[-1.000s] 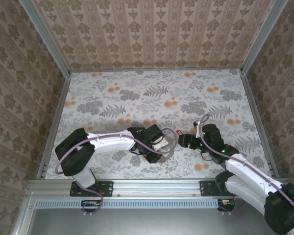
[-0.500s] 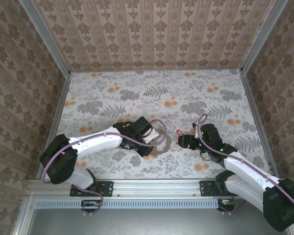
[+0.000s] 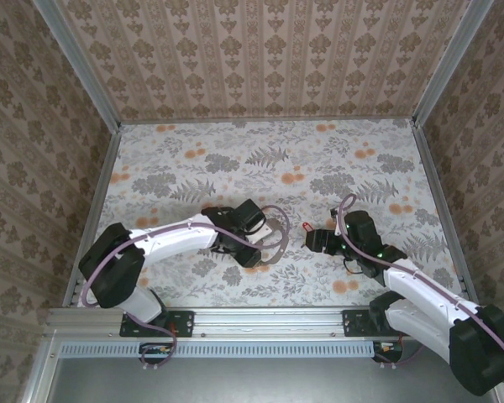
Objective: Put the keys on the keyring
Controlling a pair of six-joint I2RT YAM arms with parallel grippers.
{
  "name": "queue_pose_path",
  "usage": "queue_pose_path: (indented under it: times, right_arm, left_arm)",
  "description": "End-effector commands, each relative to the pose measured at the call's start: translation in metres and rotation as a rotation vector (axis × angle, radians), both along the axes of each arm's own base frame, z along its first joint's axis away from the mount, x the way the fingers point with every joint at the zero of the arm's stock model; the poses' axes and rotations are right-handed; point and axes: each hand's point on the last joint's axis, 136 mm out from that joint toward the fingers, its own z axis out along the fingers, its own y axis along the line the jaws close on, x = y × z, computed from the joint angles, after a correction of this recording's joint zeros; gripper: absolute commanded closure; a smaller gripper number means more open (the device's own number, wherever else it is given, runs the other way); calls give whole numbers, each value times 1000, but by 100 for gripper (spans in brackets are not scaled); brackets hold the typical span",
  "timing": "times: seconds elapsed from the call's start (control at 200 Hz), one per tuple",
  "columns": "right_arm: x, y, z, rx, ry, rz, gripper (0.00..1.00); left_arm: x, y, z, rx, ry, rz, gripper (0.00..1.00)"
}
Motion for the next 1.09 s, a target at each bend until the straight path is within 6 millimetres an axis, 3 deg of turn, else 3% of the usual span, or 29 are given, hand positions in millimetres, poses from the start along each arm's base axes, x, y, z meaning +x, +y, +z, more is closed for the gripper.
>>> queue_pose_path:
  times: [0.0,0.1,0.31,0.57,0.705,1.09]
  right_arm:
    - [14,-3,17,4,-53,-18,28]
    - [16,-6,21,15,-64,-28,28]
    - [22,-11,36,12,-110,-40,28]
    - [23,-24,36,5,-119,-72,28]
    - [24,-26,35,16,-119,-78,27]
    - [26,-26,36,32,-123,-77,27]
  left_arm:
    - [10,-14,6,15,-69,-40,66]
    - [18,-27,7,4,-92,-49,65]
    - [63,-61,2,-44,-110,2,64]
    - [108,-93,-8,-112,-103,45,65]
    - [109,-104,-14,-122,-76,37,68]
    - [108,-106,-22,-101,-68,47,80]
